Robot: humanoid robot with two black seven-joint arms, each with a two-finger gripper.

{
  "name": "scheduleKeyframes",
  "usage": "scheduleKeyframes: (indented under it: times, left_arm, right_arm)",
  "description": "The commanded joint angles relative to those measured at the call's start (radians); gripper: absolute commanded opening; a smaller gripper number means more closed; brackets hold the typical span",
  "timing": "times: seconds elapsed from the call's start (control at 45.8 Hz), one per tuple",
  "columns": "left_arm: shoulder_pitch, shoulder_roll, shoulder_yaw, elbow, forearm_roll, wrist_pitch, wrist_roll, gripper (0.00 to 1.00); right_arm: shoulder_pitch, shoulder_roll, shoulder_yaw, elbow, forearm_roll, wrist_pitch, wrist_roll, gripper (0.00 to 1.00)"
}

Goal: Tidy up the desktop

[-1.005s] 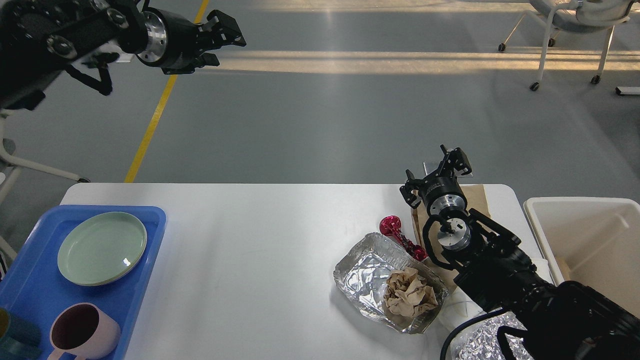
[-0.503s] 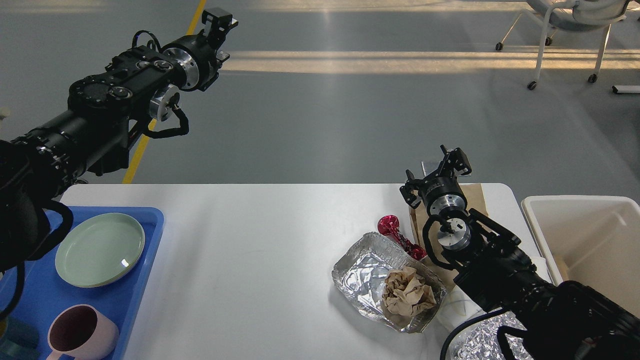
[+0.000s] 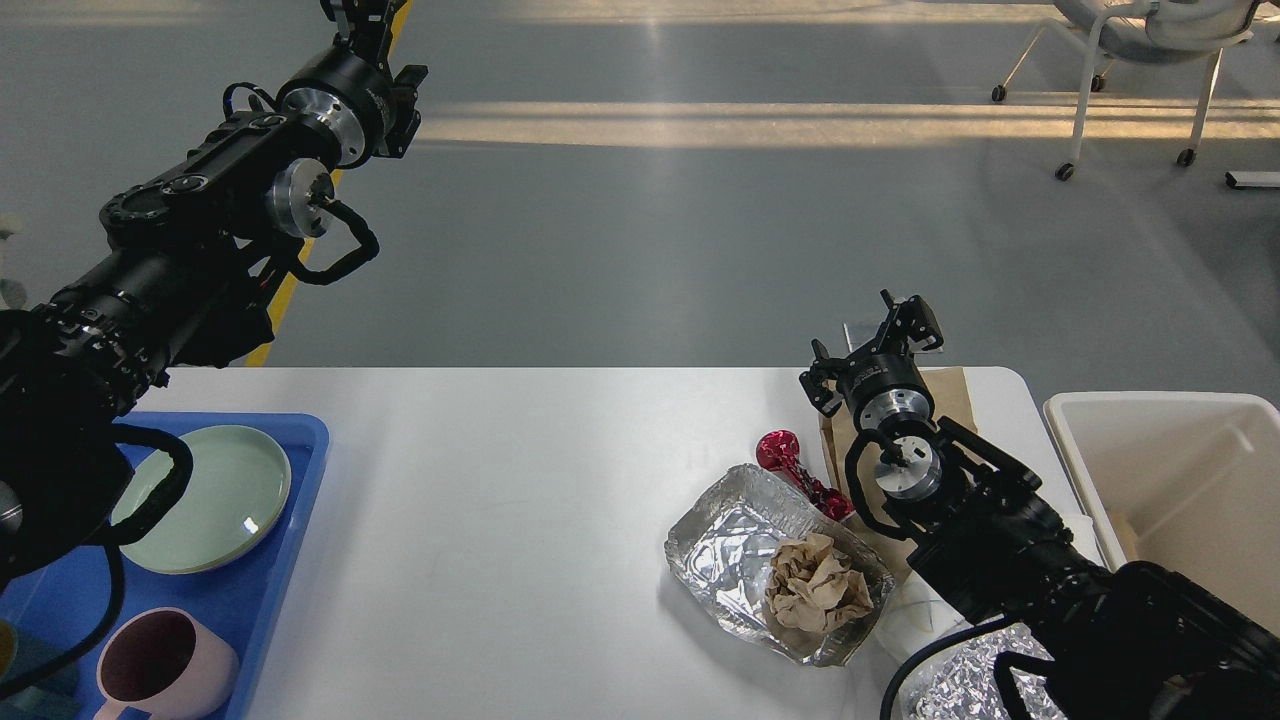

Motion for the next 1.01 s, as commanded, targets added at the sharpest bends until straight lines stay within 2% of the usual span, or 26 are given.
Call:
scheduleKeyframes:
  times: [0.0,0.262,0.35,0.415,0.677,0.743,0.983]
  left_arm:
    - [0.016,-0.001,-0.007,0.001,0.002,-0.002,-0.055,0.71]
    - [0.018,-0.001,0.001,0.001,0.011,-0.003,-0.063,0.75]
    - [0.041,0.0,0.011,0.001,0.015,-0.008,-0.075,0.86]
    - [0.058,0.002,0.013,0.001,0.031,-0.008,-0.09,0.86]
    - [0.059,-0.009,0.01,-0.004,0.1,-0.013,-0.084,0.86]
    - [0.068,-0.012,-0.004,-0.005,0.092,-0.017,-0.094,0.92]
    - [0.087,-0.009,0.005,-0.002,0.094,-0.013,-0.097,0.96]
  right_arm:
    - [0.0,-0.001,0.0,0.0,0.0,0.0,0.0,1.0]
    - [0.0,0.0,0.0,0.001,0.001,0.0,0.0,1.0]
    - [0.0,0.0,0.0,0.0,0.001,0.0,0.0,1.0]
    - [0.0,0.0,0.0,0.0,0.0,0.0,0.0,1.0]
    - [0.0,0.0,0.0,0.0,0.0,0.0,0.001,1.0]
    - [0.0,-0.001,0.0,0.0,0.001,0.0,0.001,1.0]
    - [0.0,0.0,0.0,0.0,0.0,0.0,0.0,1.0]
